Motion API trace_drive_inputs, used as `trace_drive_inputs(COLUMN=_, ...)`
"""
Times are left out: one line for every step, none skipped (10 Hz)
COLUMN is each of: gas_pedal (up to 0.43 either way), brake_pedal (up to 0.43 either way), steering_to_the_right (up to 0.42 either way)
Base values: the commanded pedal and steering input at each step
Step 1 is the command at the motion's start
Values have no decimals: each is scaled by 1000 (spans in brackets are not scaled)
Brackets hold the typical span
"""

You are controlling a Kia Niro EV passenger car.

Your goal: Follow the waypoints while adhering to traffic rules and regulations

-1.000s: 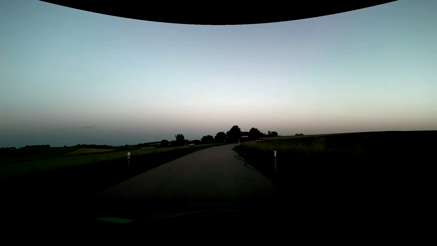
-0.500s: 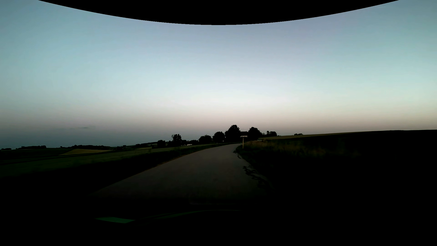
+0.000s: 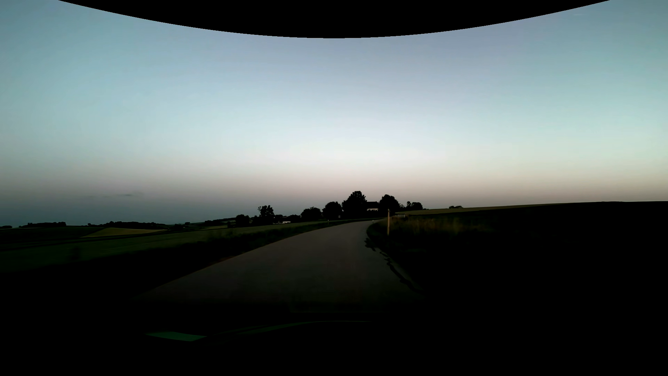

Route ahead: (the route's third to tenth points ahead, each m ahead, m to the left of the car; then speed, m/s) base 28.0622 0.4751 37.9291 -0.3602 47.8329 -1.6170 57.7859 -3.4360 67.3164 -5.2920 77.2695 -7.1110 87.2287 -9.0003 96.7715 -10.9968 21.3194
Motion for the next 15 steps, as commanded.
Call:
trace_drive_inputs(gas_pedal=429, brake_pedal=0, steering_to_the_right=9)
trace_drive_inputs(gas_pedal=429, brake_pedal=0, steering_to_the_right=12)
trace_drive_inputs(gas_pedal=429, brake_pedal=0, steering_to_the_right=14)
trace_drive_inputs(gas_pedal=429, brake_pedal=0, steering_to_the_right=17)
trace_drive_inputs(gas_pedal=429, brake_pedal=0, steering_to_the_right=18)
trace_drive_inputs(gas_pedal=429, brake_pedal=0, steering_to_the_right=19)
trace_drive_inputs(gas_pedal=429, brake_pedal=0, steering_to_the_right=21)
trace_drive_inputs(gas_pedal=429, brake_pedal=0, steering_to_the_right=24)
trace_drive_inputs(gas_pedal=429, brake_pedal=0, steering_to_the_right=25)
trace_drive_inputs(gas_pedal=429, brake_pedal=0, steering_to_the_right=25)
trace_drive_inputs(gas_pedal=429, brake_pedal=0, steering_to_the_right=25)
trace_drive_inputs(gas_pedal=429, brake_pedal=0, steering_to_the_right=24)
trace_drive_inputs(gas_pedal=429, brake_pedal=0, steering_to_the_right=25)
trace_drive_inputs(gas_pedal=429, brake_pedal=0, steering_to_the_right=25)
trace_drive_inputs(gas_pedal=429, brake_pedal=0, steering_to_the_right=25)
